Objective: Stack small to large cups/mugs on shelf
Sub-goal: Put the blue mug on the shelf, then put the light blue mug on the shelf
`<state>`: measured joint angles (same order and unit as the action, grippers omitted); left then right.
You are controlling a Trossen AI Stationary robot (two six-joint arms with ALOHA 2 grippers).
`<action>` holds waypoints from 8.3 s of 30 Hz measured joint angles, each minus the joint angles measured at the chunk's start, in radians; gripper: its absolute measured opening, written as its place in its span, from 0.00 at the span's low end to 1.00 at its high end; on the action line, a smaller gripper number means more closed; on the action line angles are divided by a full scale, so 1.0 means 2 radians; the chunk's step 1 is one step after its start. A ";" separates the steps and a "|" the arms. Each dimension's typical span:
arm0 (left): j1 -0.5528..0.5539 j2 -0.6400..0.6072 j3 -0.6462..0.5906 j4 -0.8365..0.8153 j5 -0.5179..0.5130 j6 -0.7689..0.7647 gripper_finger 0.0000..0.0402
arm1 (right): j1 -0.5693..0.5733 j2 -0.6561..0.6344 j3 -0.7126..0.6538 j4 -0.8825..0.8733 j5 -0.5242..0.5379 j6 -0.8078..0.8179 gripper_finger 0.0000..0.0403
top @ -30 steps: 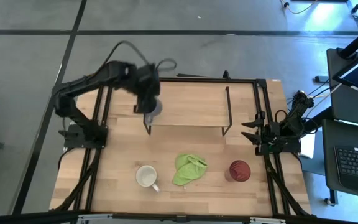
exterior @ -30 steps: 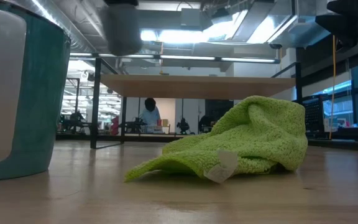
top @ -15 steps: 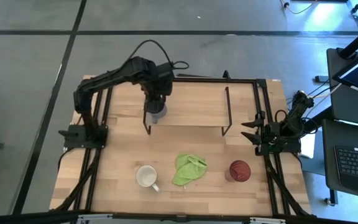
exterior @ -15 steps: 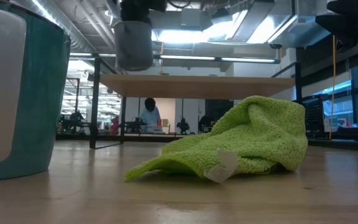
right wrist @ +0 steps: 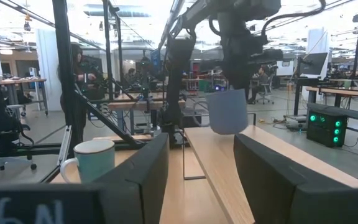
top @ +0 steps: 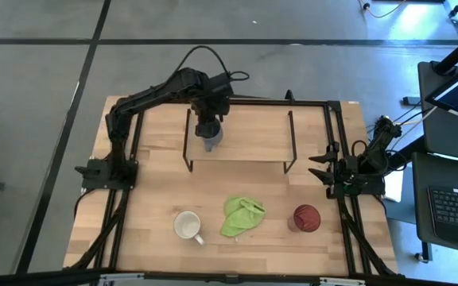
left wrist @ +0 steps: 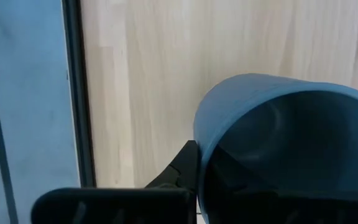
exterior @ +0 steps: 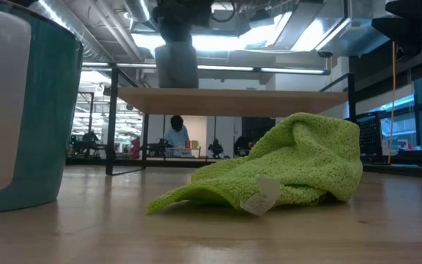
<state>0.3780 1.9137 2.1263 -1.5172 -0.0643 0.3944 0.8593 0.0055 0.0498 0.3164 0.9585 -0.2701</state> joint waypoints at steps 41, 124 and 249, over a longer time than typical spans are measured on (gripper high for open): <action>0.016 0.000 0.006 -0.027 0.041 -0.038 0.02 | 0.000 0.000 0.000 0.000 0.000 0.000 0.45; -0.349 -0.294 -0.388 0.007 0.101 -0.668 0.20 | 0.000 0.000 0.000 -0.002 0.000 0.000 0.45; -0.460 -0.136 -0.404 0.163 -0.043 -0.921 0.21 | 0.000 0.000 0.000 -0.002 0.000 0.000 0.45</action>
<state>-0.5413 1.6412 1.3193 -1.1906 -0.1512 -1.4473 0.8593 0.0054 0.0498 0.3122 0.9585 -0.2702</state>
